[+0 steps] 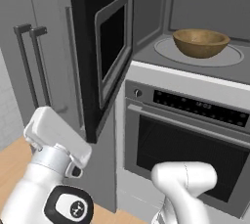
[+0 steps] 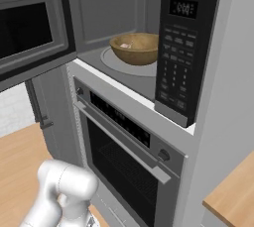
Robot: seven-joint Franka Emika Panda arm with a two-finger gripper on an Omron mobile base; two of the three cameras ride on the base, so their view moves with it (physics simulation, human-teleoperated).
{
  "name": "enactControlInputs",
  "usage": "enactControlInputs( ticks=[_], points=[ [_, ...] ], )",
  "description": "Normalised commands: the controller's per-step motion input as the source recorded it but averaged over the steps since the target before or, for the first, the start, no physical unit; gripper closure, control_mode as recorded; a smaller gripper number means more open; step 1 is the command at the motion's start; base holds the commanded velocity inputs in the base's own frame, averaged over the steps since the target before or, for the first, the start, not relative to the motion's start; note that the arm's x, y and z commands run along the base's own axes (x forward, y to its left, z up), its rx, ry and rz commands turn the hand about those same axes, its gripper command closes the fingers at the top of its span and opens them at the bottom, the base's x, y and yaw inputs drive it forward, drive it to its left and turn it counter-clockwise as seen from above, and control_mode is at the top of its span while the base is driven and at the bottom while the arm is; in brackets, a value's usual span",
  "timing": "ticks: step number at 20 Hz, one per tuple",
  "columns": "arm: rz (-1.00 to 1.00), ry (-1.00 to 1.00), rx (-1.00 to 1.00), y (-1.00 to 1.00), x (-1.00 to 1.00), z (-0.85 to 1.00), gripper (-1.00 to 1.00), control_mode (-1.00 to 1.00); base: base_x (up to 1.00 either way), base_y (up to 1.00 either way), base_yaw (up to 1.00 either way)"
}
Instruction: Pick the garlic from the sink and place it in the bowl. Then pick the bowl and place it in the microwave. Then close the microwave door and press the start button.
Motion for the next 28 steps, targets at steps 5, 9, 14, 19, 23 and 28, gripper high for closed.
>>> enactControlInputs(
  ticks=[5,9,14,19,23,28],
  points=[
    [-0.01,-0.07,0.33,-1.0,-0.32,0.32,-1.0,-1.0,0.0,0.0,0.0],
    [-0.02,-0.08,0.34,-1.0,-0.29,0.31,-1.0,-1.0,0.0,0.0,0.0],
    [-0.01,-0.08,0.34,-1.0,-0.21,0.36,-1.0,-1.0,0.0,0.0,0.0],
    [-0.02,-0.08,0.35,-1.0,-0.27,0.36,-1.0,-1.0,0.0,0.0,0.0],
    [-0.06,-0.02,0.33,-1.0,-0.13,0.34,-1.0,-1.0,0.0,0.0,0.0],
    [-0.08,-0.04,0.3,-0.99,-0.03,0.43,-1.0,-1.0,0.0,0.0,0.0]
  ],
)
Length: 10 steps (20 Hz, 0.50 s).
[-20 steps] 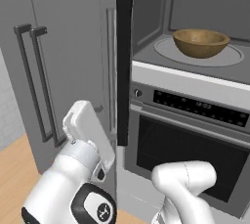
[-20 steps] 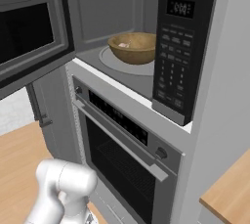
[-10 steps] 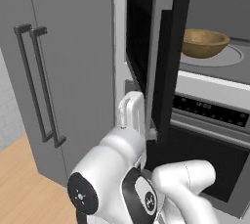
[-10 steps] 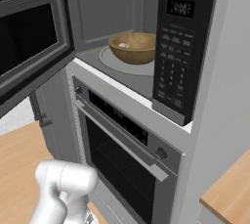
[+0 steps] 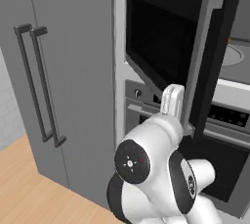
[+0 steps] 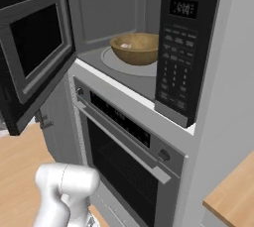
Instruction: Pick the garlic from the sink and place it in the bowl. Then pick the bowl and place it in the microwave. Then close the microwave door and press the start button.
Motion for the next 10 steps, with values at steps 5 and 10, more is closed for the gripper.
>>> enactControlInputs(
  ticks=[5,10],
  points=[
    [-0.15,0.0,0.2,-0.97,0.14,0.46,-1.0,-1.0,0.0,0.0,0.0],
    [-0.18,0.0,0.16,-0.93,0.42,0.27,-1.0,-1.0,0.0,0.0,0.0]
  ],
)
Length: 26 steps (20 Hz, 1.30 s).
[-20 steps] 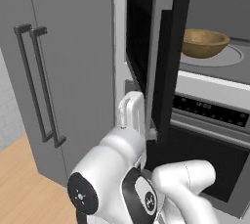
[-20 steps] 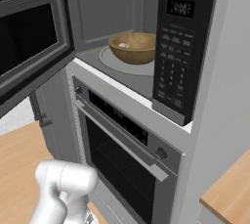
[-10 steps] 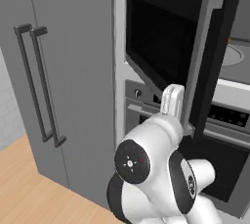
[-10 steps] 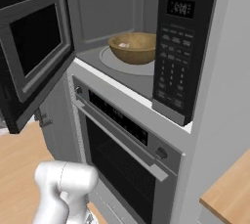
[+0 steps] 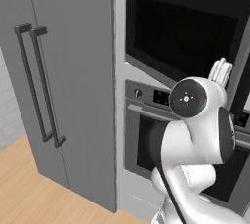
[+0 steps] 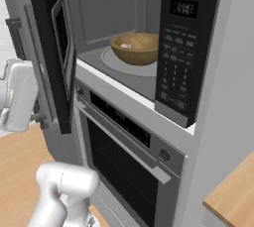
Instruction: Pick the garlic from the sink and place it in the bowl. Then pick the bowl and place it in the microwave. Then close the microwave door and press the start button.
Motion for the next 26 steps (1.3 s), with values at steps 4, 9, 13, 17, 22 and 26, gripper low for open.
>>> enactControlInputs(
  ticks=[4,9,13,17,22,26],
  points=[
    [-0.14,0.0,0.1,-0.54,0.72,0.1,-1.0,-1.0,0.0,0.0,0.0],
    [-0.07,0.0,0.04,-0.25,0.96,0.0,-1.0,-1.0,0.0,0.0,0.0],
    [0.0,0.0,0.04,-0.26,0.87,0.0,-1.0,-1.0,0.0,0.0,0.0],
    [0.0,0.0,0.08,-0.44,0.76,0.0,-1.0,-1.0,0.0,0.0,0.0],
    [0.0,0.0,0.07,-0.45,0.74,0.0,-1.0,-1.0,0.0,0.0,0.0],
    [0.0,0.0,0.05,-0.4,0.72,0.0,-1.0,-1.0,0.0,0.0,0.0]
  ],
)
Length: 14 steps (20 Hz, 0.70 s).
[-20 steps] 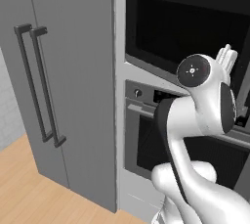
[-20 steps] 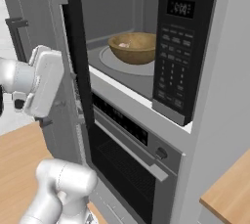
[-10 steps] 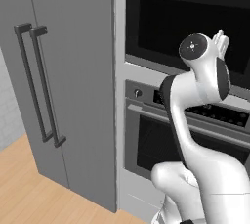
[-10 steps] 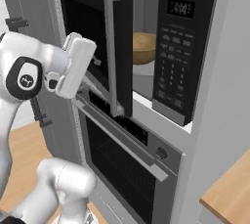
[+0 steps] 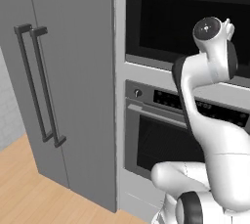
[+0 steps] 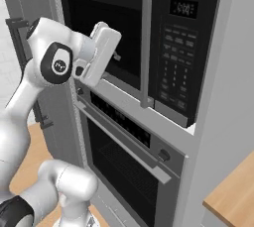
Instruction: Pick the garlic from the sink and place it in the bowl. Then pick the bowl and place it in the microwave. Then close the microwave door and press the start button.
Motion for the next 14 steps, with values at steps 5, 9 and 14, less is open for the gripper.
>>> enactControlInputs(
  ticks=[5,9,14],
  points=[
    [0.01,-0.02,0.0,-0.08,-0.06,0.02,-1.0,-1.0,0.0,0.0,0.0],
    [0.05,-0.06,-0.02,0.03,-1.0,0.2,-1.0,-1.0,0.0,0.0,0.0],
    [0.17,0.23,-0.18,0.12,-1.0,0.39,-1.0,-1.0,0.0,0.0,0.0]
  ],
)
